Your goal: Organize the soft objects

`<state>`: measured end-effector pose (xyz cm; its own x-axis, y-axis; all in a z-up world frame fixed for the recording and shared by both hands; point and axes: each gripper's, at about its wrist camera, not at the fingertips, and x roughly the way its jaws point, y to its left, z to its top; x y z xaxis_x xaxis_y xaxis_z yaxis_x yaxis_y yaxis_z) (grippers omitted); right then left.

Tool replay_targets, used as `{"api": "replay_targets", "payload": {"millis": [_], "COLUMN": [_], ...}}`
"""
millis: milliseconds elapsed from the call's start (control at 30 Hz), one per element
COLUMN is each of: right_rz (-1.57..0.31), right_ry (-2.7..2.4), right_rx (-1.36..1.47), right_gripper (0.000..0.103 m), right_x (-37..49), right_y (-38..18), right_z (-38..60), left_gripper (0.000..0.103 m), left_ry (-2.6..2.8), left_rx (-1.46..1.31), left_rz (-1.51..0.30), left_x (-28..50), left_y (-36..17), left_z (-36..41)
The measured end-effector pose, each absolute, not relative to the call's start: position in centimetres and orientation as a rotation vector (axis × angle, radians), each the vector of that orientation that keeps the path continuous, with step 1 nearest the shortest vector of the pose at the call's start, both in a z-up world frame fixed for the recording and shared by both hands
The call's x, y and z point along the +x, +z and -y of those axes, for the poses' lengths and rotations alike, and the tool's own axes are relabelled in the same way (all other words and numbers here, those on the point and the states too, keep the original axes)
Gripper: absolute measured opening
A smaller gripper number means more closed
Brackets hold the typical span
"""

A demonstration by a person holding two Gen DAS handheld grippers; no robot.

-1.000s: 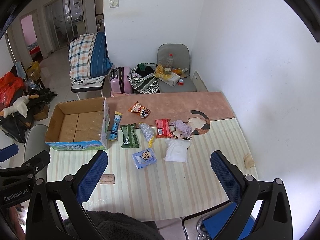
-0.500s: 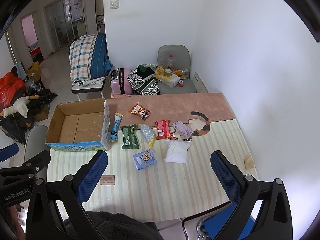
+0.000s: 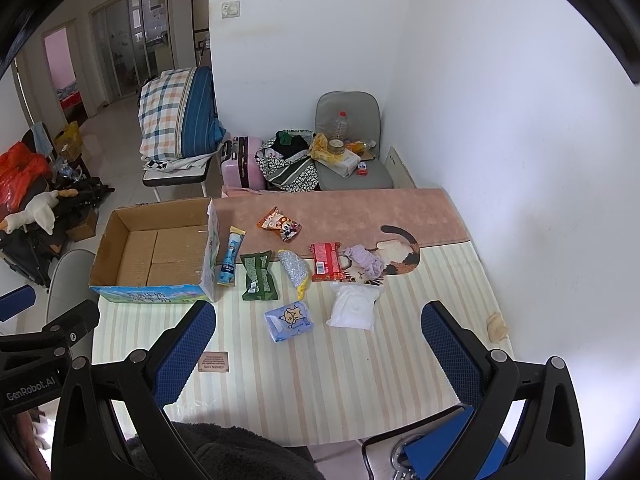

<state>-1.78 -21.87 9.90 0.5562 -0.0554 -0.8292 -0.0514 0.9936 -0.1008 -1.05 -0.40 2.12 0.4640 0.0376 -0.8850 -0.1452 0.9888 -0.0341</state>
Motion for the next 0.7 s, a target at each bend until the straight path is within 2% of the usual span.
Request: {"api": "replay_targets", "payload": {"millis": [700], "right_rz": [-1.004], "right_ry": [0.002], "right_rx": [-0.07], "right_gripper": [0.103], "right_x": [0.4], "right_y": [9.1], "right_z": [22.2], "left_gripper": [0.103], "left_ry": [0.092], "left_rx": [-0.121], "left_rz": [-1.099], "left_x": [0.5], "left_y": [1.6], "left_z": [0.0]}}
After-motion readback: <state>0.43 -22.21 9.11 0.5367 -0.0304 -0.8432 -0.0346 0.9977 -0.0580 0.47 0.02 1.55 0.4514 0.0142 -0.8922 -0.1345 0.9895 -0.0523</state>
